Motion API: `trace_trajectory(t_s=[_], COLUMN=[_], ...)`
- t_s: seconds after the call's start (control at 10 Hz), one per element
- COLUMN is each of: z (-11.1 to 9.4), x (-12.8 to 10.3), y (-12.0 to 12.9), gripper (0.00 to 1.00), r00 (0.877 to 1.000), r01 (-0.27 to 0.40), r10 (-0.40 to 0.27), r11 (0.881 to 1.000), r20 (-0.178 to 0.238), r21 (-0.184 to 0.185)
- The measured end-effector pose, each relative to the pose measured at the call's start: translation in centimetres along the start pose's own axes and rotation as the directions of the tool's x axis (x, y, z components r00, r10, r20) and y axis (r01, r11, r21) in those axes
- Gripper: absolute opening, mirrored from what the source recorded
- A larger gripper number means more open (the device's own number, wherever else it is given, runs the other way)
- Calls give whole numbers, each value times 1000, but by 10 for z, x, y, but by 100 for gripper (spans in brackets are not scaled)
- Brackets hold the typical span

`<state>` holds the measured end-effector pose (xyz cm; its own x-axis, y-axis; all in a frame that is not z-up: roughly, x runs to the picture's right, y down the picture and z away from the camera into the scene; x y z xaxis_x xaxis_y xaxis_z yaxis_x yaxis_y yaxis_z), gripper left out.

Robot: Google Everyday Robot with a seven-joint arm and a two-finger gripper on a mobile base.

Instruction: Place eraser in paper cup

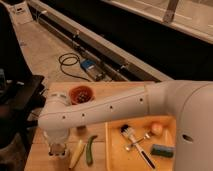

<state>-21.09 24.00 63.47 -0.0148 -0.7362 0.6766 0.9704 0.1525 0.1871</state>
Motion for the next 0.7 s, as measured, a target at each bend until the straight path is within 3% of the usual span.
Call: trace_trajectory(t_s=[0.3, 0.7], z=[5, 14], x=[2, 0], y=[0, -3], gripper=[1, 35], r00=[1000, 1000], r01=[1, 9], r10=[-1, -10], r11=[1000, 999], r20=[3, 24], r21=[16, 46])
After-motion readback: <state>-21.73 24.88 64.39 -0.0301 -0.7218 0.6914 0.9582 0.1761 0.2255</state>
